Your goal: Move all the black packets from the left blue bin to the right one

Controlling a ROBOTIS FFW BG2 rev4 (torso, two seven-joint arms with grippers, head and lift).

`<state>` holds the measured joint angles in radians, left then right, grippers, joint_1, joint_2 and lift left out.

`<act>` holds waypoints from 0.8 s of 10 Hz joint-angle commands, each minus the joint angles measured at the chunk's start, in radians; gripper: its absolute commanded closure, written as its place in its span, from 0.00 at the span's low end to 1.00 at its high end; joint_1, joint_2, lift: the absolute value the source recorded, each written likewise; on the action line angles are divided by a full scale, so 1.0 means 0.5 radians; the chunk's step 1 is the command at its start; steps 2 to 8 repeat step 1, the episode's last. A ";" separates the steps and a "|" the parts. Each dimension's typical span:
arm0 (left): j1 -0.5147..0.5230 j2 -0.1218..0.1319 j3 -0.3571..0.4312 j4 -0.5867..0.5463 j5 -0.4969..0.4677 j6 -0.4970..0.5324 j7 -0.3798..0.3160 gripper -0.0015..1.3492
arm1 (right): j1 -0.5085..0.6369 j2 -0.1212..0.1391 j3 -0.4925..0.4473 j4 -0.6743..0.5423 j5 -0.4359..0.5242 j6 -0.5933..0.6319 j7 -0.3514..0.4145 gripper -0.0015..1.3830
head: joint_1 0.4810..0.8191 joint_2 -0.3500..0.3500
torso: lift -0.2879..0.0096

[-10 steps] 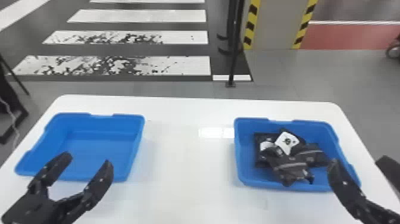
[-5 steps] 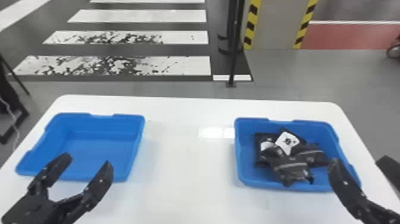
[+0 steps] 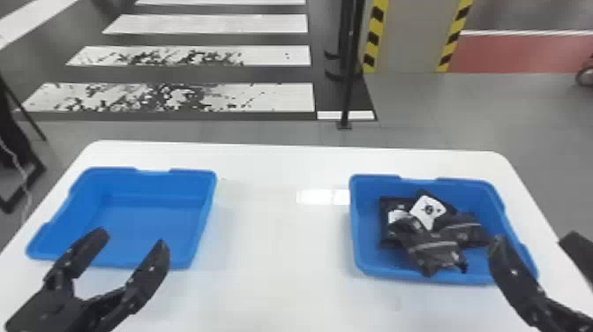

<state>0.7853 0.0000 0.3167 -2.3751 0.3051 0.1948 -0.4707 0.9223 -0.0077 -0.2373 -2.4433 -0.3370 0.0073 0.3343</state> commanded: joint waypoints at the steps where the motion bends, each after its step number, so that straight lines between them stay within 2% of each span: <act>1: 0.000 -0.005 0.001 -0.004 0.000 -0.002 0.003 0.13 | -0.004 0.000 0.000 0.000 0.000 0.000 0.000 0.10 | 0.63 0.52 | 0.46; 8: 0.000 -0.005 0.001 -0.004 0.000 -0.002 0.003 0.13 | -0.004 0.000 0.000 0.000 0.000 0.000 0.000 0.10 | 0.63 0.52 | 0.46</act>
